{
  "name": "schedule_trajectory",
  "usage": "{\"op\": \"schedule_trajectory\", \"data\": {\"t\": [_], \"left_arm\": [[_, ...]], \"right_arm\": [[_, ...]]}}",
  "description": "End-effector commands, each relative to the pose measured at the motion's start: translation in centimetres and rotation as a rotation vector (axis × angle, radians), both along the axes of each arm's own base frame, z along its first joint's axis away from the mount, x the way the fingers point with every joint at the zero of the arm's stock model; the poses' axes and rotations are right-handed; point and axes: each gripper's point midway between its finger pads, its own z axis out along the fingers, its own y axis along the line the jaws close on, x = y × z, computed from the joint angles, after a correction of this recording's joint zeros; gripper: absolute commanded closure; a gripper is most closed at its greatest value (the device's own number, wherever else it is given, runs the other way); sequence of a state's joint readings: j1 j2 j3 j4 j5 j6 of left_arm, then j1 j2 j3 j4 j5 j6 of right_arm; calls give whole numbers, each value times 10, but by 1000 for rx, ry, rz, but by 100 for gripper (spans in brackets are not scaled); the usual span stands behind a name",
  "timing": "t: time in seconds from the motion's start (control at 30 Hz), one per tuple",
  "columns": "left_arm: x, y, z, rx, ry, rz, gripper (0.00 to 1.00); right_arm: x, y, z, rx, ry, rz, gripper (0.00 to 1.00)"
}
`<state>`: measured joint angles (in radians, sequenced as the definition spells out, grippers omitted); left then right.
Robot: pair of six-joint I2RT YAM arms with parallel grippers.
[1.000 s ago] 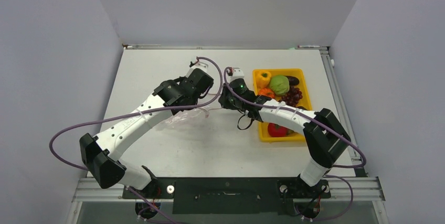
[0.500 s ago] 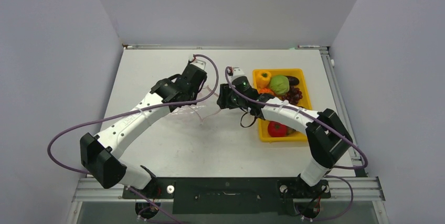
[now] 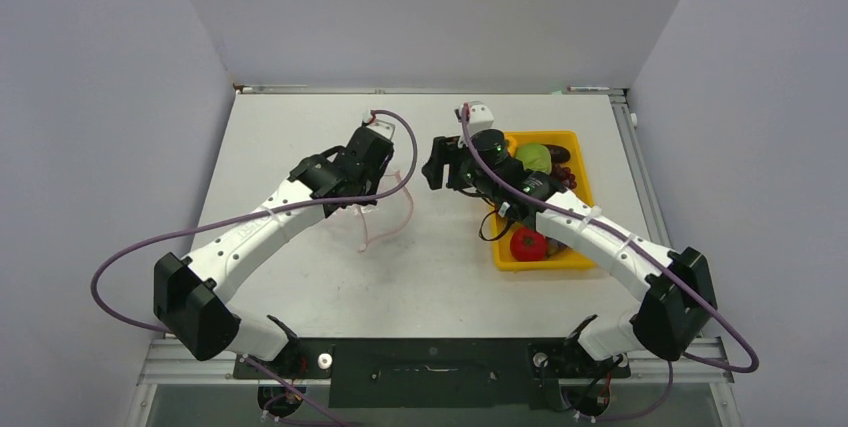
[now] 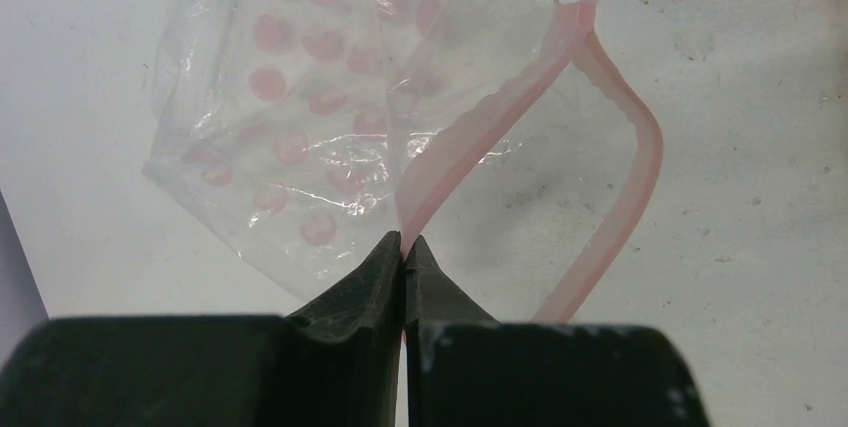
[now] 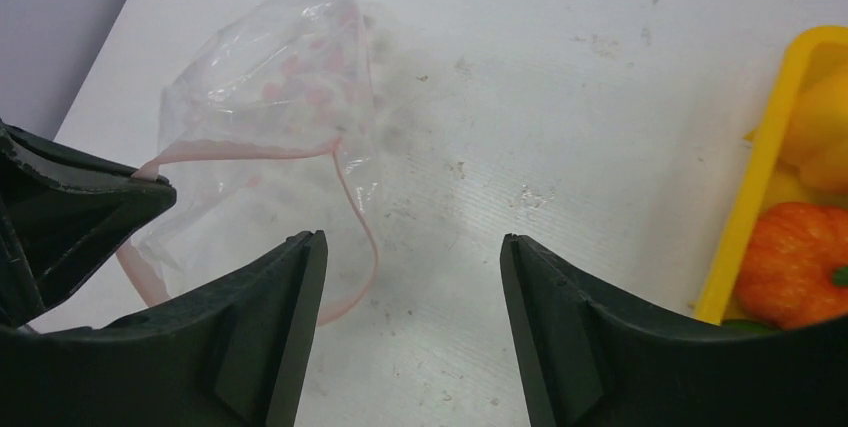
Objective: Place the food in the zip-top bag and seal the zipper
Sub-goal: Pick up the fake fruit from the bin.
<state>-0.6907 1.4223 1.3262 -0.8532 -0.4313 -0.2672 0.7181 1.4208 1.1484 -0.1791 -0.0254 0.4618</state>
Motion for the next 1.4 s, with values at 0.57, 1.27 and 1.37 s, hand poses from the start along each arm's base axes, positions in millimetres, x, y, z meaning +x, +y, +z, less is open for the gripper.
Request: {"op": "schedule_trajectory", "data": {"t": [0.57, 1.27, 1.37], "left_arm": [[-2, -3, 10, -103, -59, -37, 100], [-6, -6, 8, -138, -55, -56, 100], [-6, -6, 8, -138, -56, -56, 100]], "right_arm": [[58, -180, -5, -287, -35, -568, 4], [118, -223, -67, -430, 70, -666, 10], [126, -224, -74, -434, 82, -670, 10]]}}
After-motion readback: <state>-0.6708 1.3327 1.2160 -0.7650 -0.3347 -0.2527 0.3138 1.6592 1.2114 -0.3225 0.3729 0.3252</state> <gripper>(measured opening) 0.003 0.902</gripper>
